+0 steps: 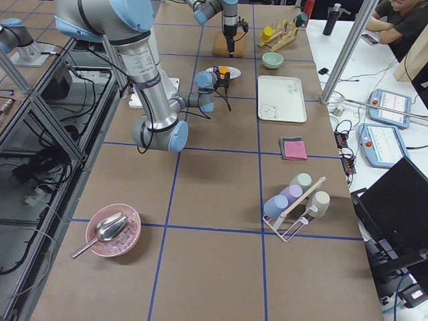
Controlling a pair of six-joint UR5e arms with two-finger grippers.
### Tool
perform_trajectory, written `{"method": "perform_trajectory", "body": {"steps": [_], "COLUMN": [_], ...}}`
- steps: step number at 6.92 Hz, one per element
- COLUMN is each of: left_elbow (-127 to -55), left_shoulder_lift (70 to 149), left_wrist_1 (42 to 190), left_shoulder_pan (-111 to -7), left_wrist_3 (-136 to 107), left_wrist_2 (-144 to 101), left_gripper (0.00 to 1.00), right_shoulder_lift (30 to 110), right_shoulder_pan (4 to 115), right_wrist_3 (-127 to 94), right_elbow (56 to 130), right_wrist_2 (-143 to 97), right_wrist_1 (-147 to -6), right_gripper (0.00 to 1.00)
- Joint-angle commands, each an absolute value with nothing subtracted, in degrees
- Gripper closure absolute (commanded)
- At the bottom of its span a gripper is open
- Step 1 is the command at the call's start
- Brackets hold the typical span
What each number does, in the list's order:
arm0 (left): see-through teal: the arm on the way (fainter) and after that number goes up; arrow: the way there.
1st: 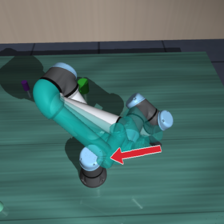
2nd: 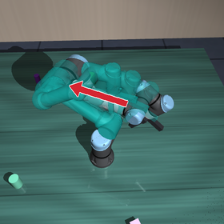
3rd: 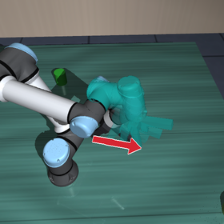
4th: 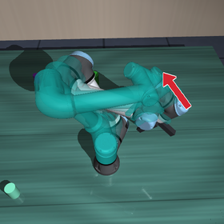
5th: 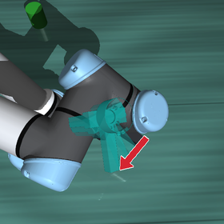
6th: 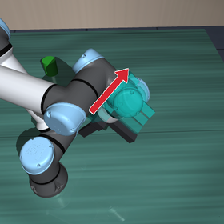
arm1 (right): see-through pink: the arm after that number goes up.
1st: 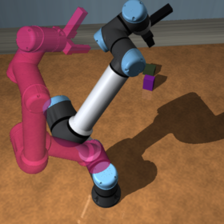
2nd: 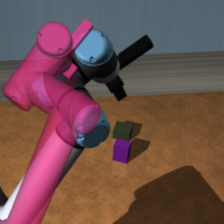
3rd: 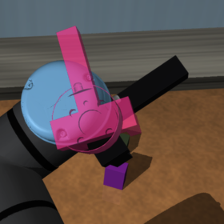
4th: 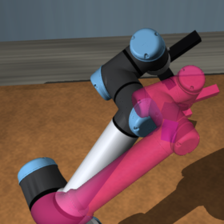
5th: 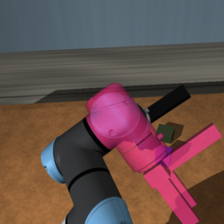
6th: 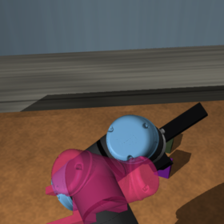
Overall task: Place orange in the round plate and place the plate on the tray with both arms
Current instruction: 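Release the orange onto the plate and raise the left gripper, then carry the plate onto the bear tray with right gripper while left arm withdraws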
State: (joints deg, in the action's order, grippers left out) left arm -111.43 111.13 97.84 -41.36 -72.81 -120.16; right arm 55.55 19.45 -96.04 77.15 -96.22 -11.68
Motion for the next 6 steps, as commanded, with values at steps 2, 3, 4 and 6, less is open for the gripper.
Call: {"method": "perform_trajectory", "body": {"steps": [2, 3, 4, 6], "left_elbow": [-114.9, -115.8, -115.8, -115.6], "left_shoulder_lift": [104.7, 102.3, 100.6, 97.1], "left_wrist_1": [97.8, 97.8, 97.8, 97.9], "left_shoulder_pan": [-50.6, -52.1, -54.3, -57.2], "left_wrist_3": [-59.8, -55.3, -51.3, -41.3], "left_wrist_2": [-125.9, -125.9, -125.9, -125.4], "left_gripper": [0.03, 0.03, 0.03, 0.03], "right_shoulder_lift": [54.1, 53.5, 51.7, 51.2], "right_shoulder_pan": [20.8, 21.2, 22.3, 25.8], "right_wrist_3": [-101.8, -102.9, -107.4, -113.4], "right_elbow": [78.4, 78.4, 78.4, 76.8], "right_wrist_2": [-92.7, -90.6, -87.0, -77.4], "right_wrist_1": [-10.1, -10.1, -10.1, -10.4], "right_gripper": [0.97, 0.97, 0.97, 0.97]}}
